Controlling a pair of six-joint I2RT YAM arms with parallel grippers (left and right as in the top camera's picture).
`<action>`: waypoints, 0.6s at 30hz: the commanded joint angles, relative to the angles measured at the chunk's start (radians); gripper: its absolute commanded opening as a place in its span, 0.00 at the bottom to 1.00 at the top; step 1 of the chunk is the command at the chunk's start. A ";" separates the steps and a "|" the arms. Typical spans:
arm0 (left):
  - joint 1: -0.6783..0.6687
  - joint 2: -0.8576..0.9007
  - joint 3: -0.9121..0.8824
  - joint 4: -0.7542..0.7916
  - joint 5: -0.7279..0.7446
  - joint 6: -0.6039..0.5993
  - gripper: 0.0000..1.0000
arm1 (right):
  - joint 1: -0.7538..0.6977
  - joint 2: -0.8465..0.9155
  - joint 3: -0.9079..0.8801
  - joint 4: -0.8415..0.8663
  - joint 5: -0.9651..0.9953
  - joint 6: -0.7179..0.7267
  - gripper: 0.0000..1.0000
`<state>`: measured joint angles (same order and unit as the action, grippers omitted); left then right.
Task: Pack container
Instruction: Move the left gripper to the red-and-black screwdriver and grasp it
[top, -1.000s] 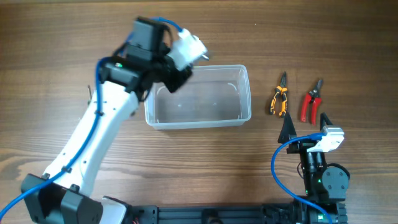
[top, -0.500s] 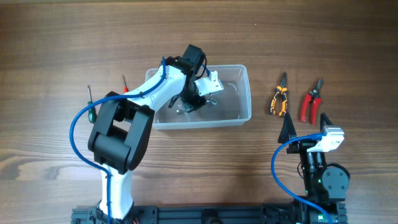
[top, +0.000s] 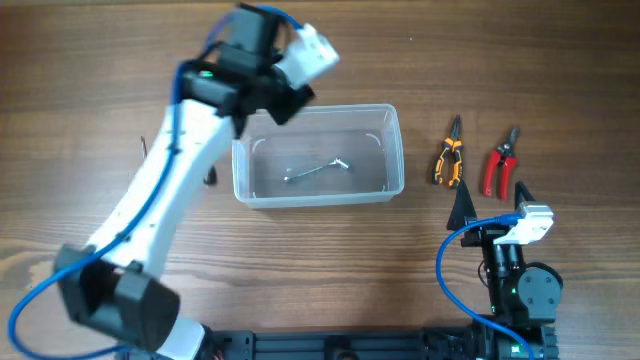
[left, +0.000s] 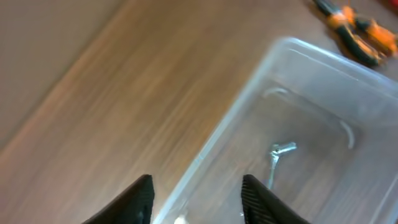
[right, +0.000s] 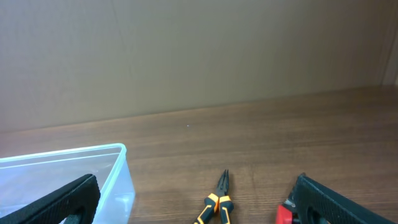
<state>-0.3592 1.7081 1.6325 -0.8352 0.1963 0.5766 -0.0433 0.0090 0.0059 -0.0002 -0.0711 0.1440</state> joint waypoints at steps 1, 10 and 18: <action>0.203 -0.022 0.001 -0.101 -0.139 -0.274 0.35 | -0.005 -0.006 -0.001 0.003 -0.005 -0.010 1.00; 0.536 0.119 -0.002 -0.289 0.043 -0.556 0.19 | -0.005 -0.006 -0.001 0.003 -0.005 -0.010 1.00; 0.489 0.262 -0.095 -0.274 0.043 -0.570 0.43 | -0.005 -0.006 -0.001 0.003 -0.005 -0.010 1.00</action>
<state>0.1493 1.9171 1.5578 -1.1141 0.2161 0.0235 -0.0433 0.0090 0.0059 -0.0002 -0.0708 0.1440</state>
